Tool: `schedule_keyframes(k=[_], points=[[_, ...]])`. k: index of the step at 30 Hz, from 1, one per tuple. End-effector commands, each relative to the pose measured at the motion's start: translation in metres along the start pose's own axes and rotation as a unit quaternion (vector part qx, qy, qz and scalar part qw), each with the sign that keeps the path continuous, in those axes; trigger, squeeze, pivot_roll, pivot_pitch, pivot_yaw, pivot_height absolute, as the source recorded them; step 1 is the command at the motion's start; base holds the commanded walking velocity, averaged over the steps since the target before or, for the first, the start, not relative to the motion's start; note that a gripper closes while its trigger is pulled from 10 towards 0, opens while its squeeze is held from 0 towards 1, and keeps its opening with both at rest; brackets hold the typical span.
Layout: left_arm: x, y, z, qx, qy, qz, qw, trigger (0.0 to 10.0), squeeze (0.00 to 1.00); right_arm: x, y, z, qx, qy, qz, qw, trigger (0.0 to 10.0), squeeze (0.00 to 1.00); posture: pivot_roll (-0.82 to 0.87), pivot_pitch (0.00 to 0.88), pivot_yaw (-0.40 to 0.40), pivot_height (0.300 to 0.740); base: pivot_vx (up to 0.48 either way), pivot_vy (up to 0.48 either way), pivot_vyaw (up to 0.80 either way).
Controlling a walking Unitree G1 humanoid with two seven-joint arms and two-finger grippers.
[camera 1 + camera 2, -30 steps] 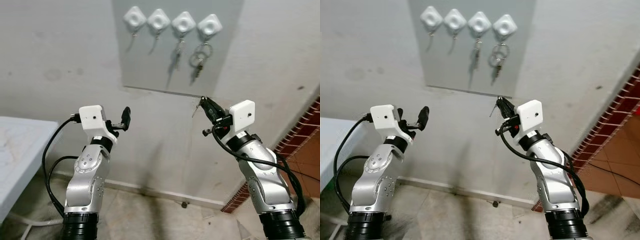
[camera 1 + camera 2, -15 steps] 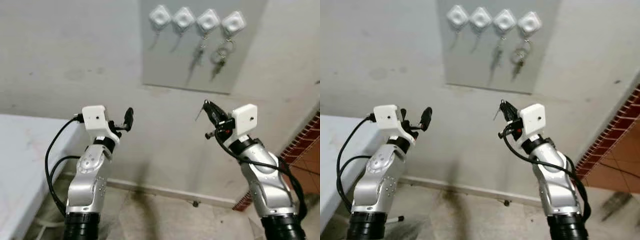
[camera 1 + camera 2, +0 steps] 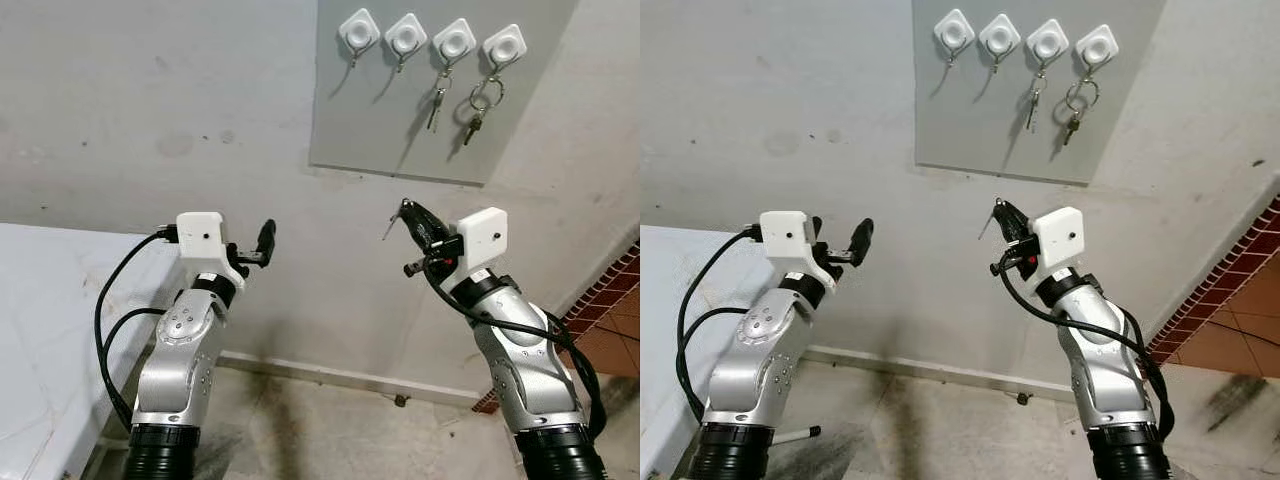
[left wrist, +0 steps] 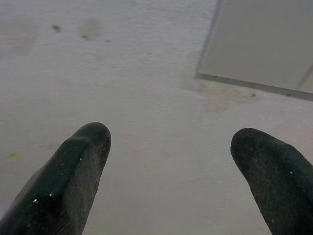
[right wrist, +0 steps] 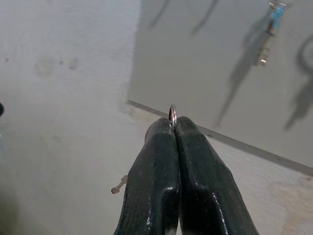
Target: Hang keys on a hook
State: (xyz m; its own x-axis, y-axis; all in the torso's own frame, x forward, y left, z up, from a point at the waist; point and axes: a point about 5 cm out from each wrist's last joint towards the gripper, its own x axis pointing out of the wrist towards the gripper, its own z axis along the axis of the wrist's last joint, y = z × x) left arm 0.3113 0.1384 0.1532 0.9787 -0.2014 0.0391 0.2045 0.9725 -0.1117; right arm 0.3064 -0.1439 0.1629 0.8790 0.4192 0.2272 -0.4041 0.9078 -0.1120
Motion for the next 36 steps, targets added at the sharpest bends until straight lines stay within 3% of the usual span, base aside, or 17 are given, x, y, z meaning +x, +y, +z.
schedule_keyframes(k=[1,16,26,33,36], points=[[0.005,-0.003,0.005,0.007,-0.001,-0.010,1.000,10.0,0.00,0.003,-0.005,0.007,-0.003,-0.016,-0.012,1.000,10.0,0.00,0.01,0.008,0.003,0.740,0.000,0.000,0.00],[0.019,-0.016,0.014,0.020,-0.014,-0.063,0.998,10.0,0.00,0.002,-0.011,0.008,0.000,-0.029,-0.048,0.998,10.0,0.00,-0.01,0.000,0.042,0.740,0.000,0.000,0.00],[0.023,-0.031,0.020,0.032,-0.024,-0.108,0.993,10.0,0.00,0.028,-0.002,0.025,0.003,-0.060,-0.006,0.998,10.0,0.00,0.00,0.010,0.012,0.740,0.000,0.000,0.00],[0.023,-0.026,0.019,0.014,-0.022,-0.087,0.996,10.0,0.00,0.031,0.000,0.028,0.002,-0.065,0.003,0.998,10.0,0.00,0.01,0.009,0.003,0.740,0.000,0.000,0.00],[0.016,-0.020,0.018,0.001,-0.029,-0.070,0.997,10.0,0.00,0.019,0.002,0.024,0.018,-0.059,-0.002,0.998,10.0,0.00,0.01,0.009,0.000,0.740,0.000,0.000,0.00]])
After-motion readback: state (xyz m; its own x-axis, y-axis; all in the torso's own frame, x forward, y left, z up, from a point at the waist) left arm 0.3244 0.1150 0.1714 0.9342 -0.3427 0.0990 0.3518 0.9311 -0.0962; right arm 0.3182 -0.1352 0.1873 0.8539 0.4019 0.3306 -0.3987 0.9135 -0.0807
